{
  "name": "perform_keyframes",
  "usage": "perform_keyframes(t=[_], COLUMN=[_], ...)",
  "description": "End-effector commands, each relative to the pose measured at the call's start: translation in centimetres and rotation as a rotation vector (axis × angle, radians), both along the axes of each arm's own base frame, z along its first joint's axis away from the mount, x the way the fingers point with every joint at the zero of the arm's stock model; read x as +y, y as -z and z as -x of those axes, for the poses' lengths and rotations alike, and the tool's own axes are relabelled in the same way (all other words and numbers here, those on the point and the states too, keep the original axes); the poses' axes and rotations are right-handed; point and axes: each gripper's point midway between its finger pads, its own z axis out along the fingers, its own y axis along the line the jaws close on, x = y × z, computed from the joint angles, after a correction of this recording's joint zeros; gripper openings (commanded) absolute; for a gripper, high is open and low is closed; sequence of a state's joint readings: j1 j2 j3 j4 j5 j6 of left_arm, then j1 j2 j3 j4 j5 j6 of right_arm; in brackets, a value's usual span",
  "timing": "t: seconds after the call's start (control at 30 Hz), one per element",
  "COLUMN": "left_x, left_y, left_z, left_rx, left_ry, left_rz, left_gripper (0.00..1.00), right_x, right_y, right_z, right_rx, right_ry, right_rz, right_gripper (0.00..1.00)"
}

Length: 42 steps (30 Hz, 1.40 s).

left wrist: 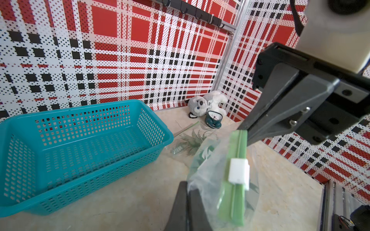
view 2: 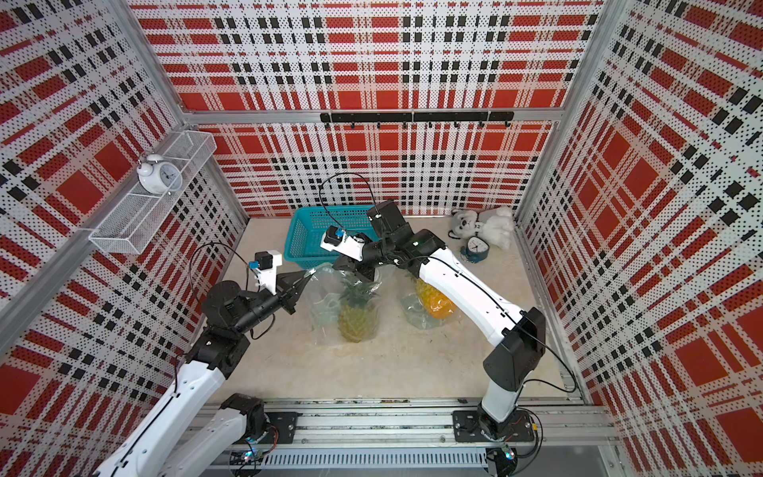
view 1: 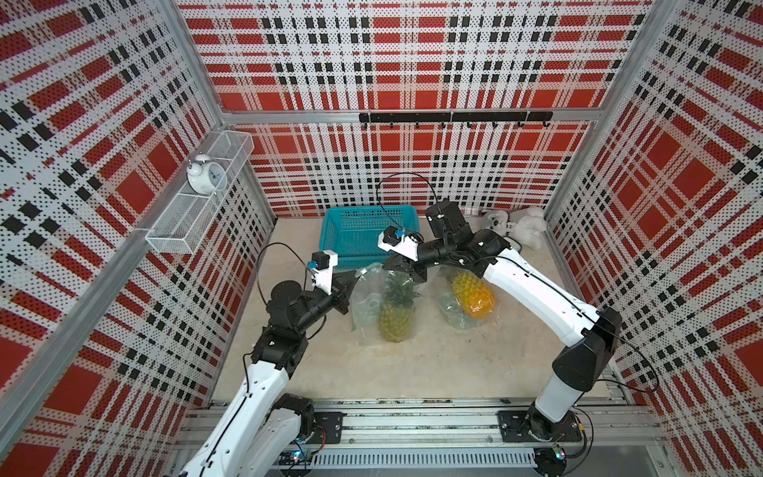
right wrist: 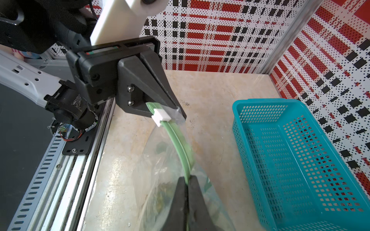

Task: Open the zip-top bag and take out the pineapple
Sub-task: Pick up the zipper food storage bag at the center of the board.

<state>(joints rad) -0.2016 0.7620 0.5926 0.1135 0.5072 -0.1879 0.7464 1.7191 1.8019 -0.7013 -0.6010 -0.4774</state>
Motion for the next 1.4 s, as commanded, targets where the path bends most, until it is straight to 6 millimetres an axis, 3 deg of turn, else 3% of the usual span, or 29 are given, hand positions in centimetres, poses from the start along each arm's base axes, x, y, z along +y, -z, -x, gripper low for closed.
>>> perform_keyframes(t=[0.0,0.2,0.3,0.47,1.0,1.37], left_x=[0.4,-0.3,-0.7,-0.8,-0.5,-0.3], left_y=[-1.9,-1.8,-1.9,-1.9,-1.7,-1.7], left_z=[0.8,2.1,2.4,2.4,2.2,2.0], left_rx=[-0.074,-0.083,-0.086,-0.073,-0.056,-0.051], left_ry=[0.005,0.076,0.104,0.111,0.091,0.08], left_rz=[0.067,0.09,0.083,0.067,0.051,0.041], left_gripper=[0.0,0.0,0.0,0.0,0.0,0.0], right_x=[1.0,1.6,2.0,2.7,4.3,5.2], right_y=[-1.3,-2.1,-2.3,-2.3,-1.0,-1.0], right_z=[0.8,1.8,2.6,2.9,2.6,3.4], right_rx=[-0.02,-0.043,-0.064,-0.095,-0.155,-0.184], right_ry=[-0.012,-0.032,-0.063,-0.075,-0.076,-0.115], right_rz=[-0.027,-0.042,-0.038,-0.014,0.025,0.014], right_gripper=[0.07,0.23,0.36,0.5,0.54,0.41])
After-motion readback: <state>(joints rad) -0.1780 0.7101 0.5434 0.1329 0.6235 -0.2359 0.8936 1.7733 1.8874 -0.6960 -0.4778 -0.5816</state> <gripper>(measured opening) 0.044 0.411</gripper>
